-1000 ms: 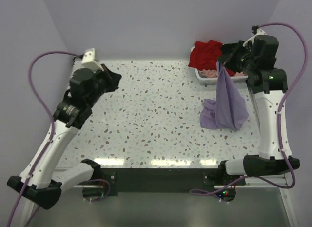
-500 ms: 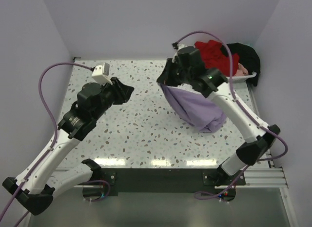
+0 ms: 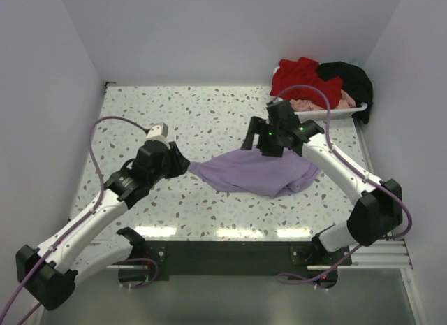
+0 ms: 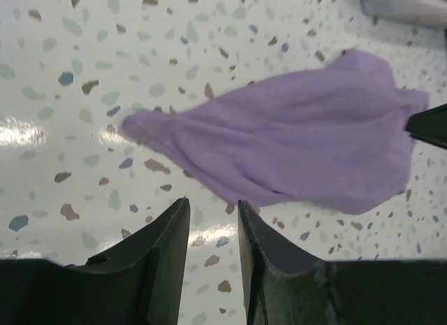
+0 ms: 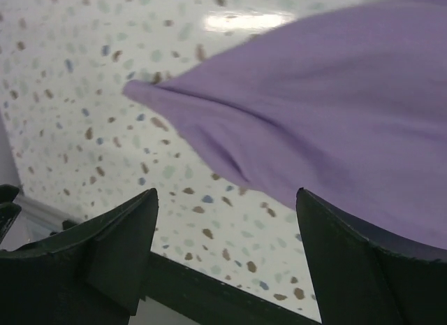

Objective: Fold and stack the t-shirts
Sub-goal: Flatten the tshirt out

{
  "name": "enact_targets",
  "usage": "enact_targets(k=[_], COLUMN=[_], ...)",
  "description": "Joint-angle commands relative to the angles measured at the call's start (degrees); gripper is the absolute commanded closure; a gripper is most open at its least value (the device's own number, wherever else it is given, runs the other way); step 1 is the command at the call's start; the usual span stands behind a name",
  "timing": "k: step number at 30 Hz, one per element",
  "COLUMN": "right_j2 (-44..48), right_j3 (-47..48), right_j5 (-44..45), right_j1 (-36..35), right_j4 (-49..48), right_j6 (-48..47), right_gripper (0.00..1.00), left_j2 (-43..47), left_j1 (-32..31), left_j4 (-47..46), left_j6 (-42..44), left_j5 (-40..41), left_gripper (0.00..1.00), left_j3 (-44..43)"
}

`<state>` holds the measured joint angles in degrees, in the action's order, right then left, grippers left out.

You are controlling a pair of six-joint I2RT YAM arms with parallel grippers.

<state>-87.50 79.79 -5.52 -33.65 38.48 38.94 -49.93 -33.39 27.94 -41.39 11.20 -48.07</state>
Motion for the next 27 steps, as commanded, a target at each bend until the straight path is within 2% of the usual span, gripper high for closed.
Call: enact_targets(k=[1, 8, 13, 21, 27], right_j2=[7.16, 15.07, 16.14, 14.99, 14.64], right_j3=[-10.41, -19.84, -23.88, -25.12, -25.64], right_j5=[0.42, 2.44, 2.53, 2.09, 2.00], right_j1=[6.99, 11.23, 12.82, 15.80, 16.77], right_j4=[-0.52, 2.48, 2.65, 1.78, 1.69], right_j6=[0.80, -1.59, -1.41, -1.67, -1.94], right_gripper=[0.18, 0.19, 0.19, 0.18, 0.18], left_j2=[-3.50, -12.02, -16.16, -27.32, -30.75], left_j1=[0.25, 2.27, 11.76, 12.20, 12.55], left_j4=[-6.49, -14.21, -20.73, -27.06, -28.03], left_j6=[-4.22, -3.00, -0.98, 2.53, 3.42], left_j5=[-4.26, -3.64, -10.49, -16.03, -14.63], left_gripper=[0.61, 0.61, 0.61, 0.60, 0.60], left_j3=[5.70, 9.83, 13.61, 11.16, 9.93])
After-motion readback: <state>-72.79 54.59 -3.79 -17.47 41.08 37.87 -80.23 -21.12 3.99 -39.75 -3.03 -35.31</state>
